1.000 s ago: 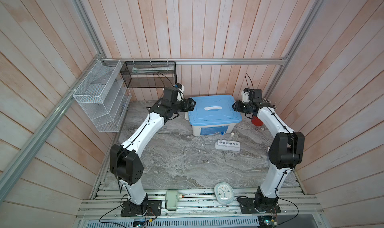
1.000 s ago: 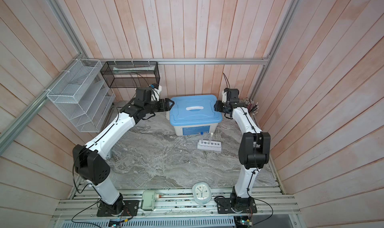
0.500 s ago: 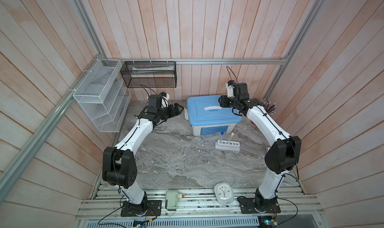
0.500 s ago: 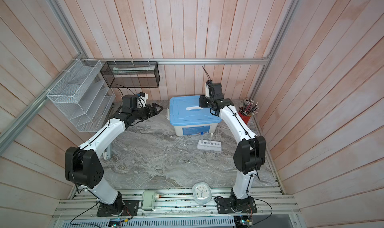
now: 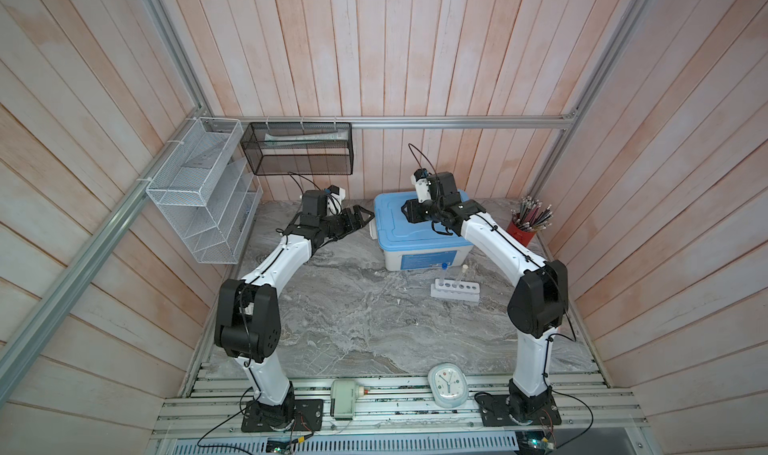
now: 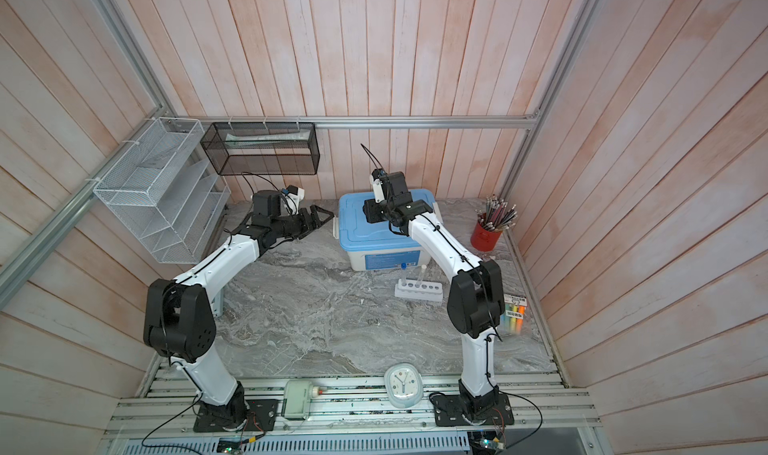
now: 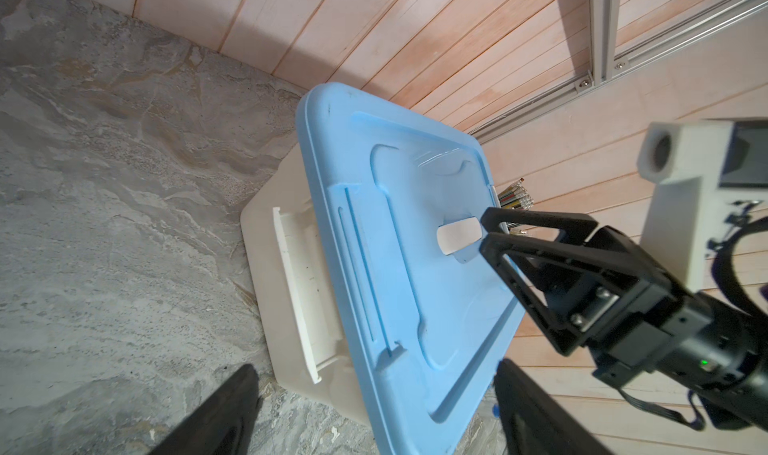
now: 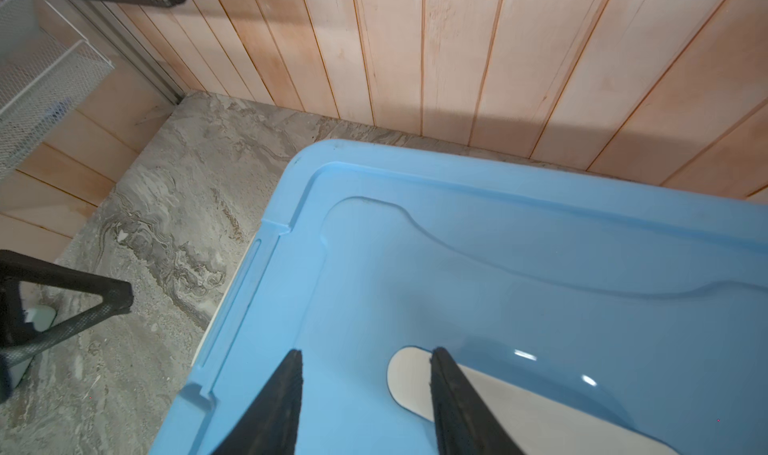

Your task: Organize the chemistry lab equipment

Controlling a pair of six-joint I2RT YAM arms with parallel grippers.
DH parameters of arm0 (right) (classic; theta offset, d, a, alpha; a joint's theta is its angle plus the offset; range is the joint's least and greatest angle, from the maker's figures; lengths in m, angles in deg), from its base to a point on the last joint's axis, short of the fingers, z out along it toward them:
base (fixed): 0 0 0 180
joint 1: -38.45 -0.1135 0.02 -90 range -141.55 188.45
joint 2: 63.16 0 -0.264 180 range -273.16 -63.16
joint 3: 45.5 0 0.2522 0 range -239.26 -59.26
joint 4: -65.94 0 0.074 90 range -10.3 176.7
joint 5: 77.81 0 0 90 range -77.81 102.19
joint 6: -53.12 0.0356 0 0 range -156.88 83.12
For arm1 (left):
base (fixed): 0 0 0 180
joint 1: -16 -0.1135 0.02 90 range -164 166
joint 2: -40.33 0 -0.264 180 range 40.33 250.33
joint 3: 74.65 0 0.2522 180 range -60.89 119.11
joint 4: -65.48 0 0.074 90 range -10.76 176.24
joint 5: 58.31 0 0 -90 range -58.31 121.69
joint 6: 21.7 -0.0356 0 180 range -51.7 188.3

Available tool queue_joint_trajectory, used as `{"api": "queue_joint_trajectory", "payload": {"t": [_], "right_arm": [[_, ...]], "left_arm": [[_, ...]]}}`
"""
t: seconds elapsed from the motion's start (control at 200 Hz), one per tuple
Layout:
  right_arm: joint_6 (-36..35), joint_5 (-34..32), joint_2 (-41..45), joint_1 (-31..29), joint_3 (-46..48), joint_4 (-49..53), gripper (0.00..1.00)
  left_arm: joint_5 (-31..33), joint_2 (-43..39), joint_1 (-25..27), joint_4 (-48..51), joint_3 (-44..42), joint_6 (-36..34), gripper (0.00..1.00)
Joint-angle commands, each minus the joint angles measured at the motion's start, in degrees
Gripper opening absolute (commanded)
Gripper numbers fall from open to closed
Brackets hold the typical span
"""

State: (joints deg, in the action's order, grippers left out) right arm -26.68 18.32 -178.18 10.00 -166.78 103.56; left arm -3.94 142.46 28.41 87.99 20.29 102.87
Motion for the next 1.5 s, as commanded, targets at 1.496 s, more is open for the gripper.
{"api": "queue_joint_trajectory", "payload": {"t": [1.496], "right_arm": [[1.58,-2.64,1.95,-2.10,16.08,-7.66,0.48]], "left_arm": [[-8.43,13.77,1.92,-8.21,5.30,1.64,0.87]]}}
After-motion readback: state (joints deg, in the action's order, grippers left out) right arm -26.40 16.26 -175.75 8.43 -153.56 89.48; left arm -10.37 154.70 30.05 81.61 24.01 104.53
